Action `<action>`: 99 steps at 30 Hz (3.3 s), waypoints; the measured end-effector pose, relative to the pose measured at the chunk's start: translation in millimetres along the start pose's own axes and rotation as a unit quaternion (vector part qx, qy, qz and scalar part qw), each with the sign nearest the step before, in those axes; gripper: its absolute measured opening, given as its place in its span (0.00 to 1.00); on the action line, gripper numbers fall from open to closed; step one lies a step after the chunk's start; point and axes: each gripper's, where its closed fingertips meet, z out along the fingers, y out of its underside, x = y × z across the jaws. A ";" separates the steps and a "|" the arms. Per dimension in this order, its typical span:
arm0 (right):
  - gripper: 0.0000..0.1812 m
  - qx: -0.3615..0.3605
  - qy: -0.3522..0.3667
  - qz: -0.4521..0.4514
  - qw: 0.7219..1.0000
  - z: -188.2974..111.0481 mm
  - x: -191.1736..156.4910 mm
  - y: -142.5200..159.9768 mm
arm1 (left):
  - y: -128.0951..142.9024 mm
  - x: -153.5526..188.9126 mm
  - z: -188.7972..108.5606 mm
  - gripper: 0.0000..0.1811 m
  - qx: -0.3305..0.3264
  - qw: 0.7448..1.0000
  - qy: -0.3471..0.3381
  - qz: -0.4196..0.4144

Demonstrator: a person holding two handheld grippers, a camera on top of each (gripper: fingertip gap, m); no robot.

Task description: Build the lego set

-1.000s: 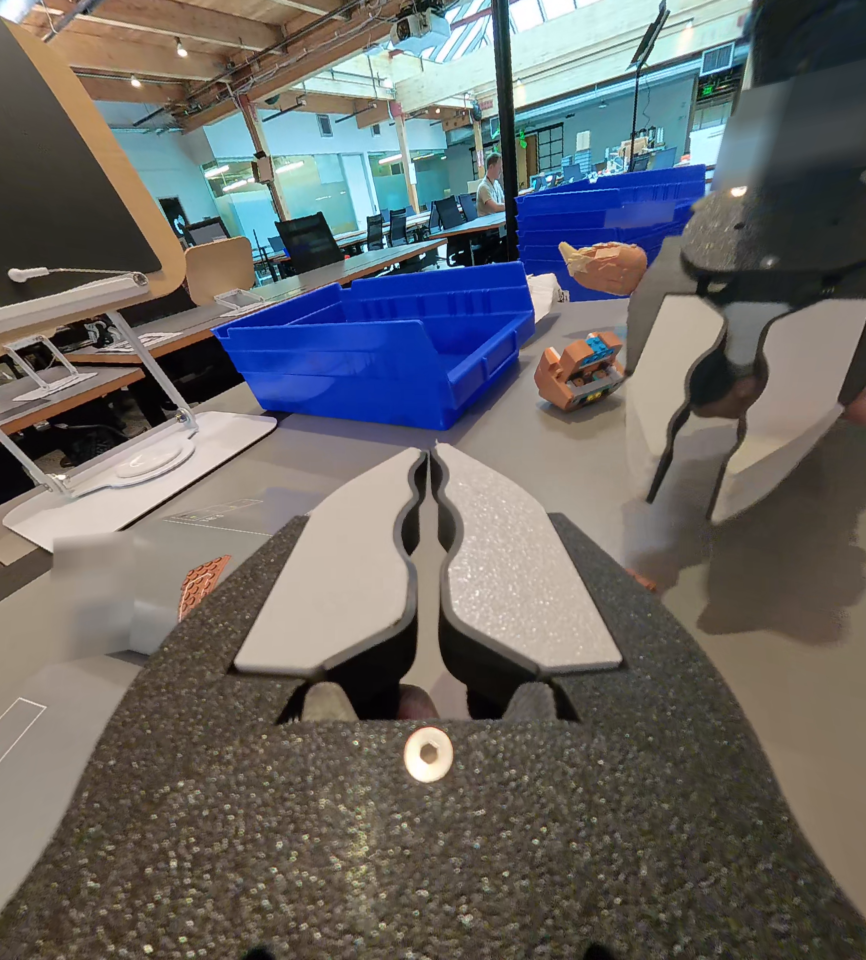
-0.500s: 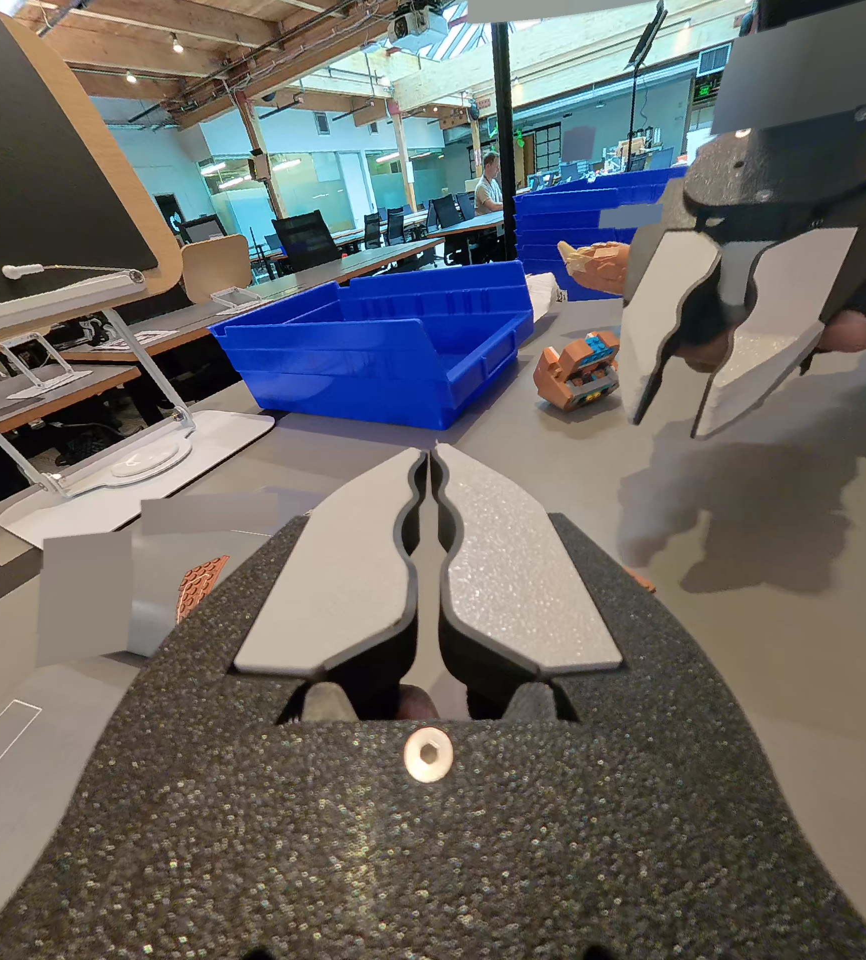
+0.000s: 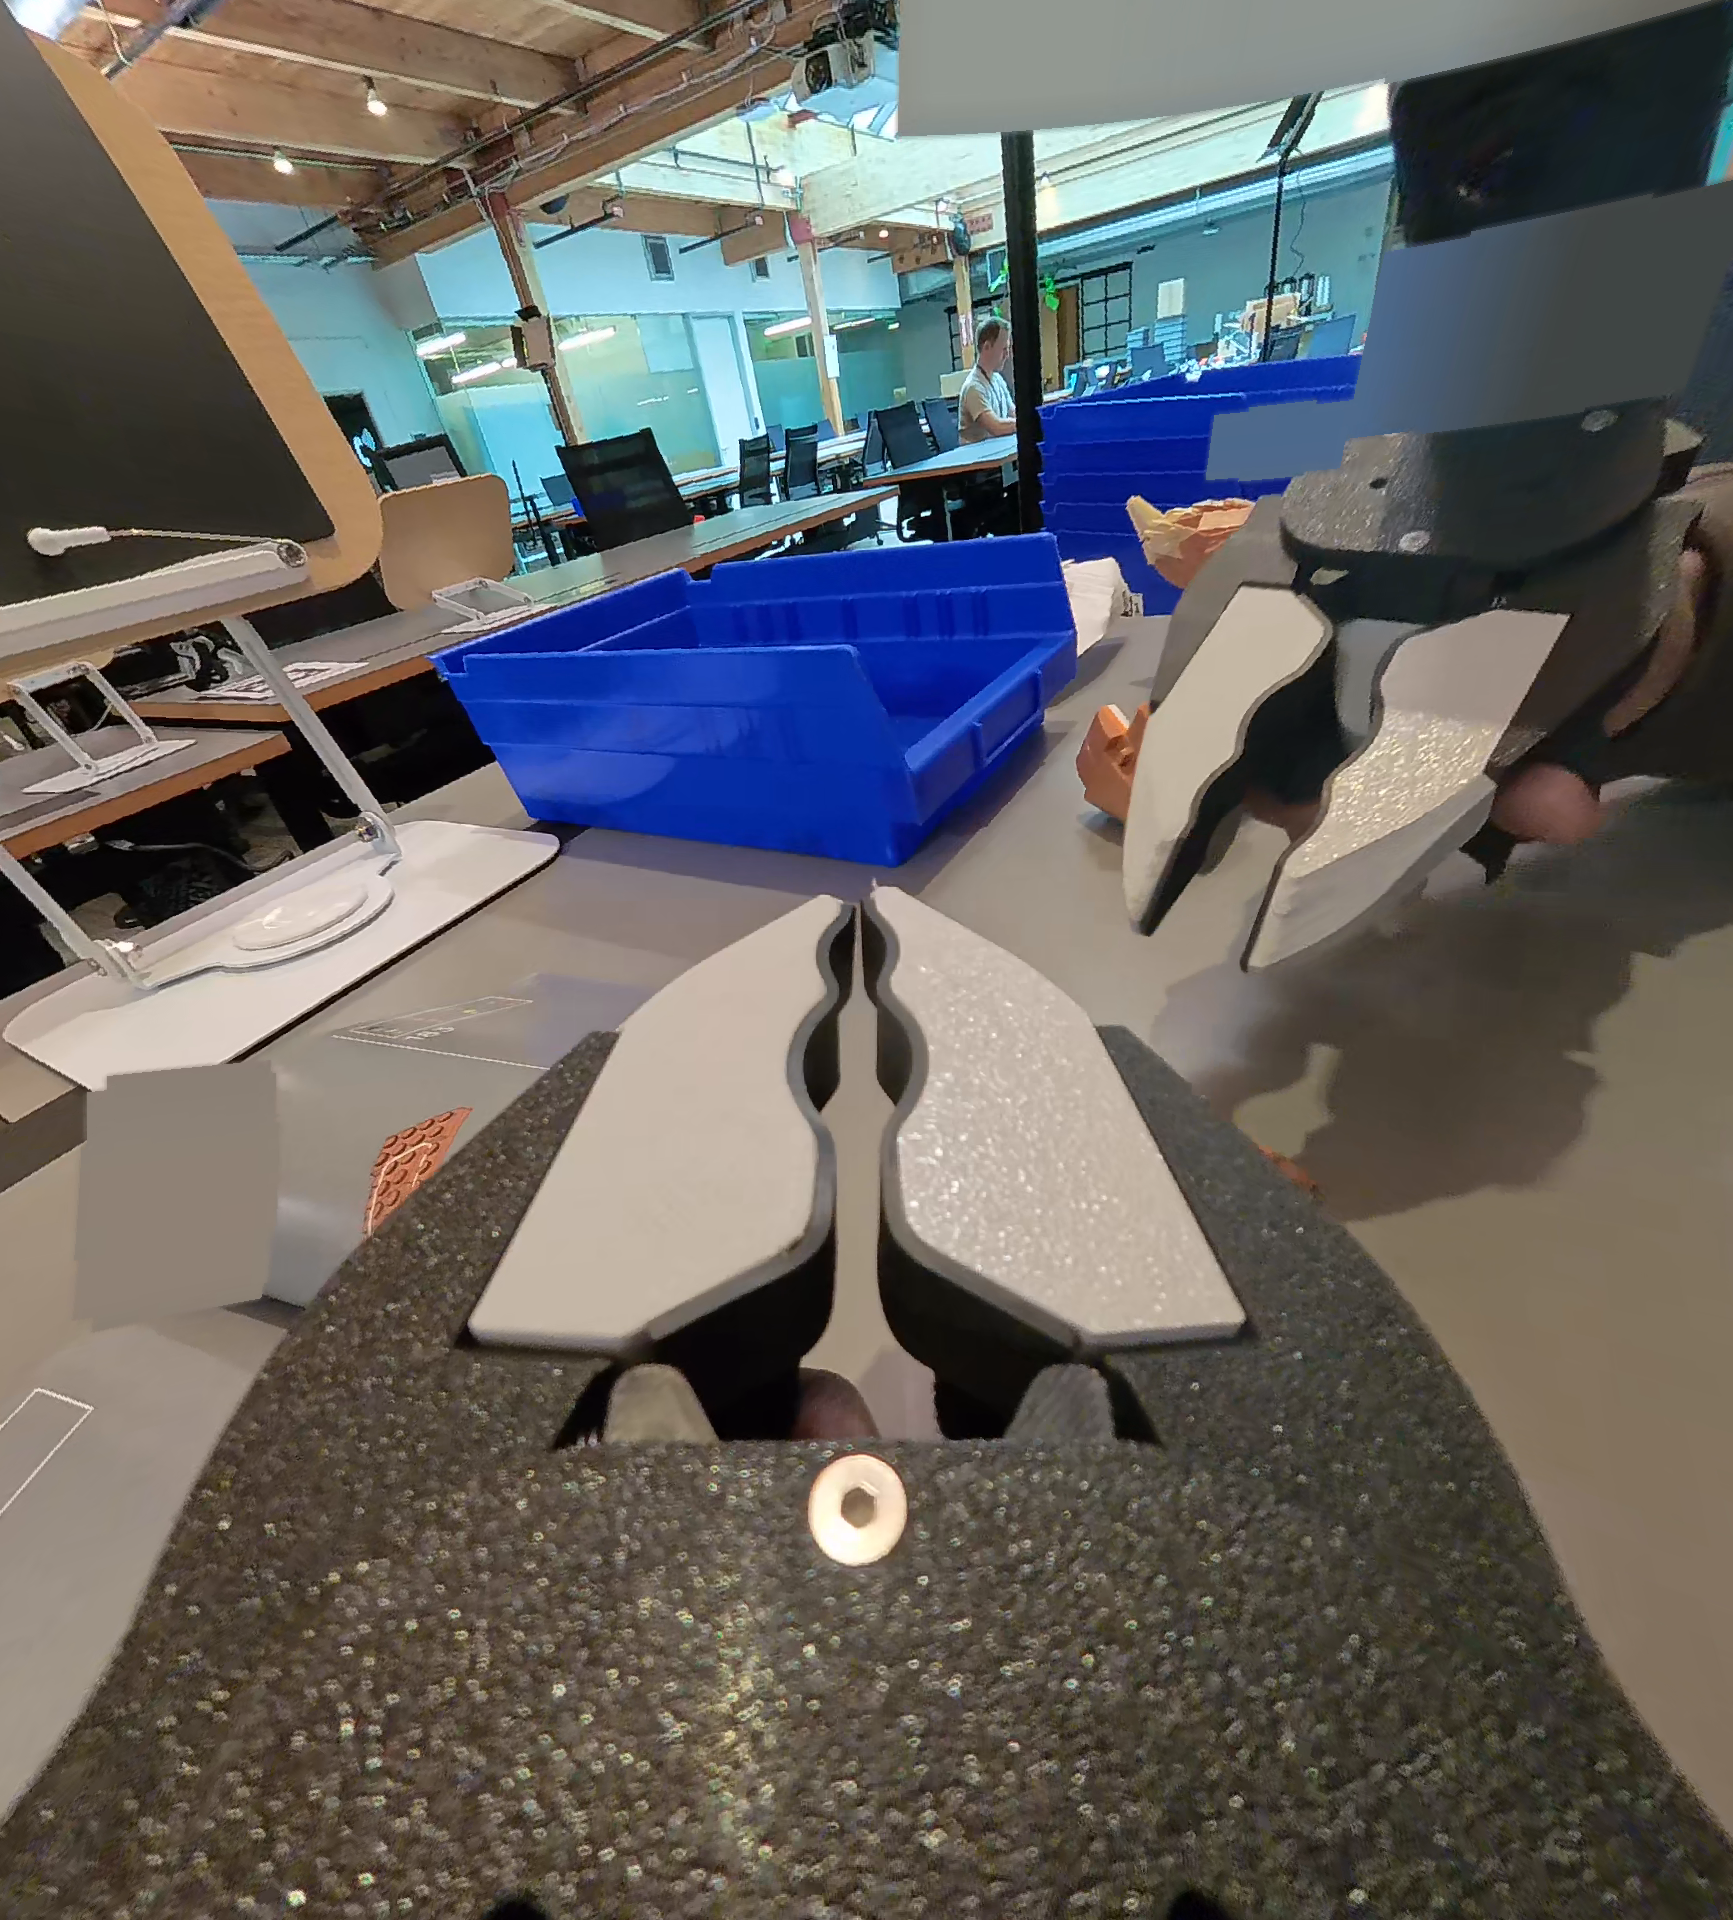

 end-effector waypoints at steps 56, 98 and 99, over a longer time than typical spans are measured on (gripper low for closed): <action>0.11 0.050 -0.003 0.047 0.998 4.7 6.8 9.3 | 0.5 -0.5 -1.1 0.01 -0.001 1.000 0.007 -0.010; 0.09 0.087 0.286 0.028 0.954 -172.5 156.3 19.4 | 7.3 -21.2 3.0 0.01 -0.015 0.999 -0.024 0.020; 0.09 0.087 0.287 0.033 0.953 -173.3 156.4 20.5 | 8.0 -22.0 3.3 0.01 -0.017 0.999 -0.025 0.022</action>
